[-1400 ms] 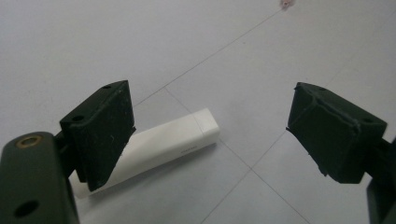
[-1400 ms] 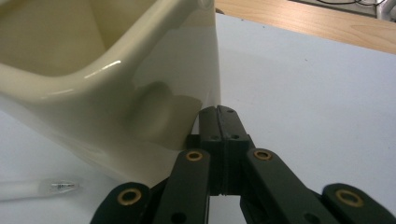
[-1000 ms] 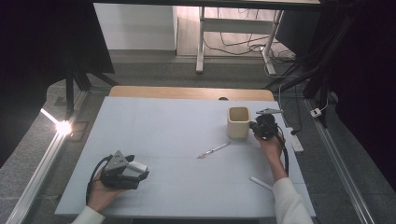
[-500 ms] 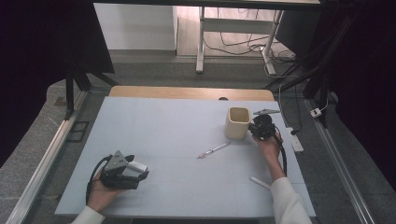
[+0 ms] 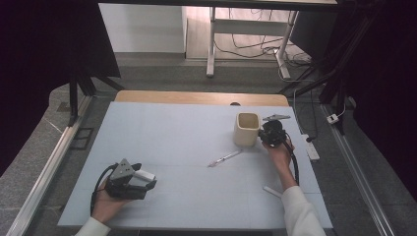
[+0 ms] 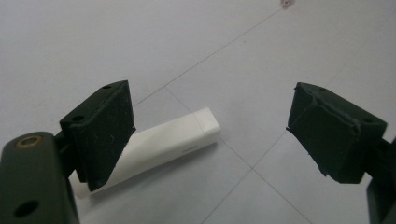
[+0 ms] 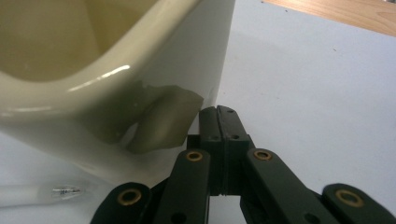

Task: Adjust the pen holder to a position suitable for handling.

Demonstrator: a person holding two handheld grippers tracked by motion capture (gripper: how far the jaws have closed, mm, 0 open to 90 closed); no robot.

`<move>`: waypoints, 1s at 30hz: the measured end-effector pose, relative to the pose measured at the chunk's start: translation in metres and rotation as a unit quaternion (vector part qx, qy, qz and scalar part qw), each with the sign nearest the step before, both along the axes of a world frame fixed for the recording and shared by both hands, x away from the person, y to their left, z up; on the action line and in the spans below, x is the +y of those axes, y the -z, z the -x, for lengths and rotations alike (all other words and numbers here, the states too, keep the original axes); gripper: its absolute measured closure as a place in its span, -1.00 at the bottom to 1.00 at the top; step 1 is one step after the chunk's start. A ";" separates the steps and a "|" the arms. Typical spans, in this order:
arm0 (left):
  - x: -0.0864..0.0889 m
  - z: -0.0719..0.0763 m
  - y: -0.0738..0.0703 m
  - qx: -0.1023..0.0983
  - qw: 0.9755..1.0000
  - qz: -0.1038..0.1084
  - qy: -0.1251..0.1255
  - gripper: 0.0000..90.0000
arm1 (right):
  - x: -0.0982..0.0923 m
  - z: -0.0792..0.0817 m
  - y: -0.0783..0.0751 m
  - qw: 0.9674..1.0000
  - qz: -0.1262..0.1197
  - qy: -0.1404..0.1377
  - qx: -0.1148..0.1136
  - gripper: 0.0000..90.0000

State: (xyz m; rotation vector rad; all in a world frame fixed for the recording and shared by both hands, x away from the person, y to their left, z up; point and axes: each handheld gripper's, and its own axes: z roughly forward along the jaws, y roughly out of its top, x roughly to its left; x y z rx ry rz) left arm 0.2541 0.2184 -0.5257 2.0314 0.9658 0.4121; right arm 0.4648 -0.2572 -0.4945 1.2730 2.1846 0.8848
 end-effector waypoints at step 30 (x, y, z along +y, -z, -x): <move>0.003 0.001 -0.001 -0.002 1.000 0.010 0.002 -0.68 | 0.049 -0.009 0.001 1.000 0.012 -0.020 0.014 0.98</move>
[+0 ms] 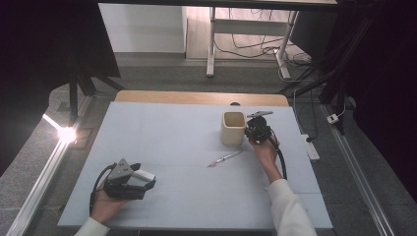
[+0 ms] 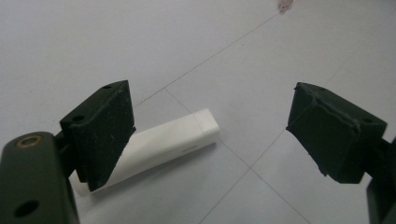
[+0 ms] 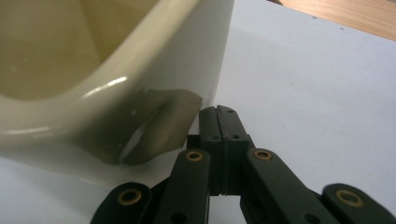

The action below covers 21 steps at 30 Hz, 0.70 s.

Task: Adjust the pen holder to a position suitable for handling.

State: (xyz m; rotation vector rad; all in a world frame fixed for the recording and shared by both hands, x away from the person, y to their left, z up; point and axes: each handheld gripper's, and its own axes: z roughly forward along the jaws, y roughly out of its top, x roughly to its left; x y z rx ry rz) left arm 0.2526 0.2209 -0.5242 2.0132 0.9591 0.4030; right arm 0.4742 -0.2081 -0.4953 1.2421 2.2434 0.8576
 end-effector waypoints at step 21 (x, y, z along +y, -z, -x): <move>0.001 0.002 -0.002 -0.004 1.000 0.002 0.003 -0.68 | 0.037 -0.009 0.002 1.000 -0.011 -0.022 0.011 0.98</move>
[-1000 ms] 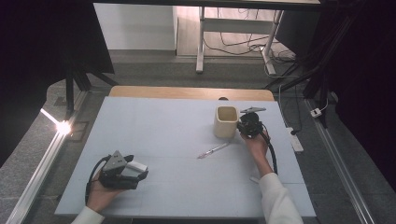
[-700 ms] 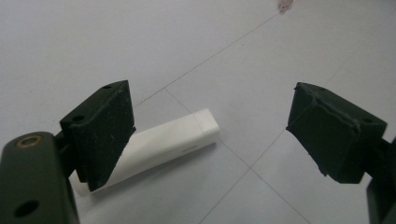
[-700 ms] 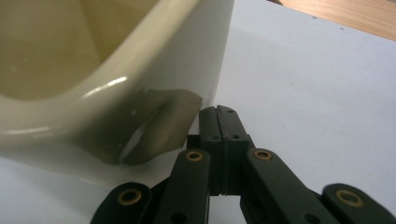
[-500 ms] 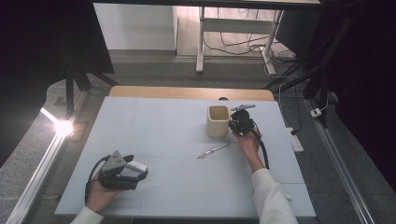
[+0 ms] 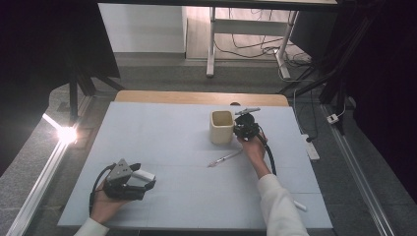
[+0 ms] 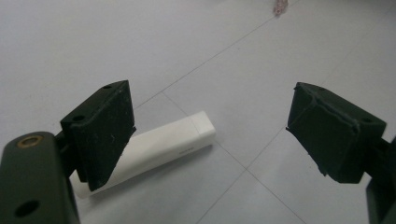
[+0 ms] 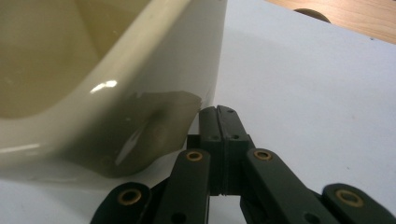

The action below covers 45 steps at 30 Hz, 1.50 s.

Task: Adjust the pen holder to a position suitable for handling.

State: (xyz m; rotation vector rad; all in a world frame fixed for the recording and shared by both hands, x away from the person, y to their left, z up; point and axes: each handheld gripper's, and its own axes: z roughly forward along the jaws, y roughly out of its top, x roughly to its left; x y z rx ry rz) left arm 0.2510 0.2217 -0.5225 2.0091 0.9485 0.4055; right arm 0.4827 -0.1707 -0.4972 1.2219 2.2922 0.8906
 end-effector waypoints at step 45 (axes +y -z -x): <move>0.001 0.000 0.001 0.002 1.000 0.000 0.003 -0.68 | 0.057 0.007 0.006 0.999 -0.008 -0.043 0.007 0.98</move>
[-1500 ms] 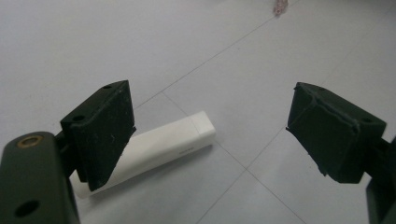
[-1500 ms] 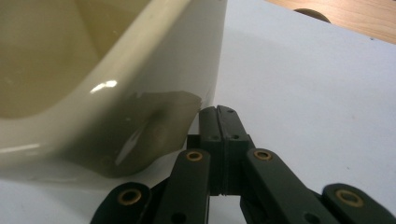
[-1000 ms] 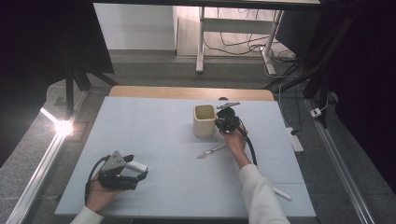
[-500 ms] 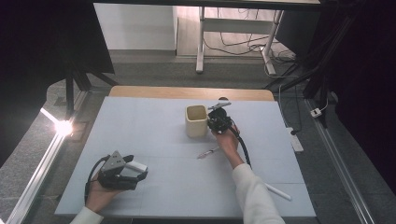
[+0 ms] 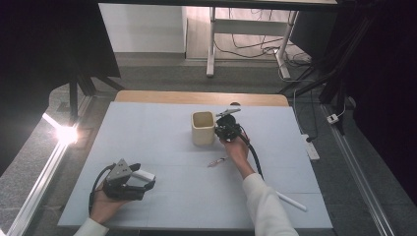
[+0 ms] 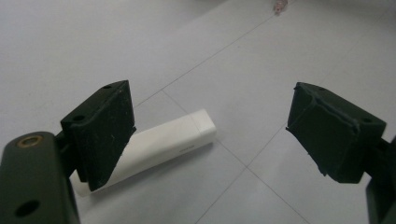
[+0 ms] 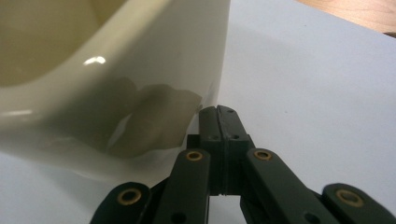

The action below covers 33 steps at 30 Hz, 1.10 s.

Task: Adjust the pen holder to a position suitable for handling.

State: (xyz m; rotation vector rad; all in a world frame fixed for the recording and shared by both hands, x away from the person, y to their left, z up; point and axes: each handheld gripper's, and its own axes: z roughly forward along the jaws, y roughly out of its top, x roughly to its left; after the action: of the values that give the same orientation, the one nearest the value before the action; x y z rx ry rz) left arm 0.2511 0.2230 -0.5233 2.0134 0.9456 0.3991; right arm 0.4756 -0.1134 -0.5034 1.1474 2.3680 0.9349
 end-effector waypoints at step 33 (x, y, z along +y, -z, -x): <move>0.003 -0.004 0.002 0.002 1.000 0.007 -0.008 -0.68 | -0.061 0.042 -0.039 0.996 -0.035 -0.076 -0.033 0.66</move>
State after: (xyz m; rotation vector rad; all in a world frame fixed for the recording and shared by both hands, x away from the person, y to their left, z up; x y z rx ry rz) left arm 0.2555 0.2256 -0.5250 1.9967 0.9653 0.3966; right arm 0.4333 -0.1740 -0.4647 0.9550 2.4147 1.0957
